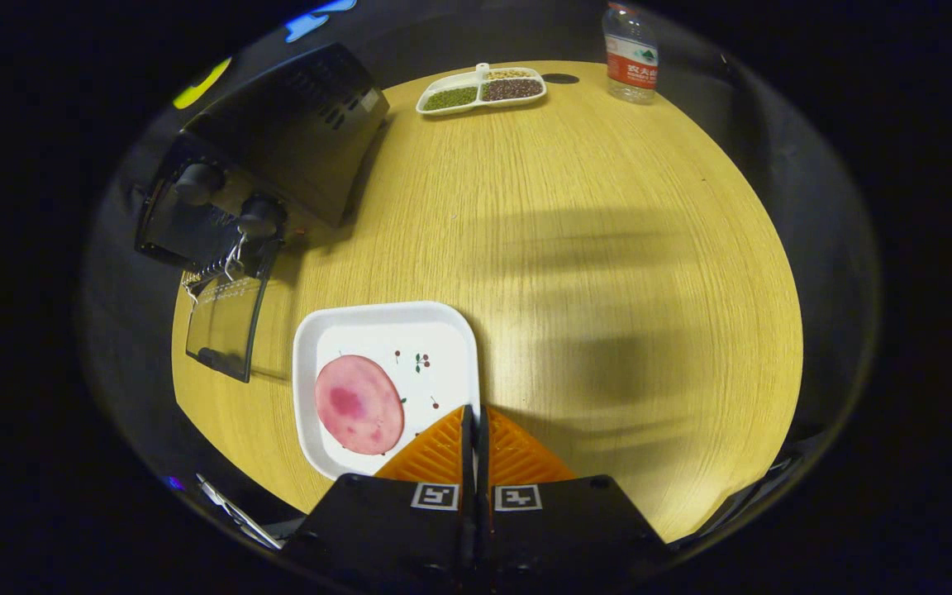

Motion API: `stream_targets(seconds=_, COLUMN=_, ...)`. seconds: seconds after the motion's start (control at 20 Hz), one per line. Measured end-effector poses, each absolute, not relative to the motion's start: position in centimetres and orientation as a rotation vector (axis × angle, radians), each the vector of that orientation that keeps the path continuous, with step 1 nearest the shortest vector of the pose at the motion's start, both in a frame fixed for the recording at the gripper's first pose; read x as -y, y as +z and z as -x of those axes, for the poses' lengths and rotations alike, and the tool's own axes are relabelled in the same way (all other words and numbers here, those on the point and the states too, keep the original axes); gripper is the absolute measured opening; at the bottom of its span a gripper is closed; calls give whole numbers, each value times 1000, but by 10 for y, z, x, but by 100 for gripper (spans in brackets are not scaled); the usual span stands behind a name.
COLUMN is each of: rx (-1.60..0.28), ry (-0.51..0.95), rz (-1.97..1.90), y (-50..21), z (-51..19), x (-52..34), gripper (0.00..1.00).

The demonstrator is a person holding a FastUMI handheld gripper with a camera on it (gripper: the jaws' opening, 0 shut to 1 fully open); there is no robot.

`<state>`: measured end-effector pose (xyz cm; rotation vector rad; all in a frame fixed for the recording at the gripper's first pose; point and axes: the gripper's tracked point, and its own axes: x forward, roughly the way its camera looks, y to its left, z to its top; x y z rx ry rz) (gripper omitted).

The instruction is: Open the toaster oven, put the food inside, and close the toaster oven door.

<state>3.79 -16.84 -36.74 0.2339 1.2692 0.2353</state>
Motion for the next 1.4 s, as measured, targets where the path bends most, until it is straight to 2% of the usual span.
stream_targets(seconds=0.7, rx=-1122, ry=25, rz=-649, y=-311, z=49, x=149, gripper=2)
stream_targets(seconds=1.0, rx=-1049, ry=-7, rz=-749, y=-291, z=75, x=134, gripper=2)
stream_targets(seconds=1.4, rx=-955, ry=26, rz=-874, y=-253, z=101, x=98, gripper=2)
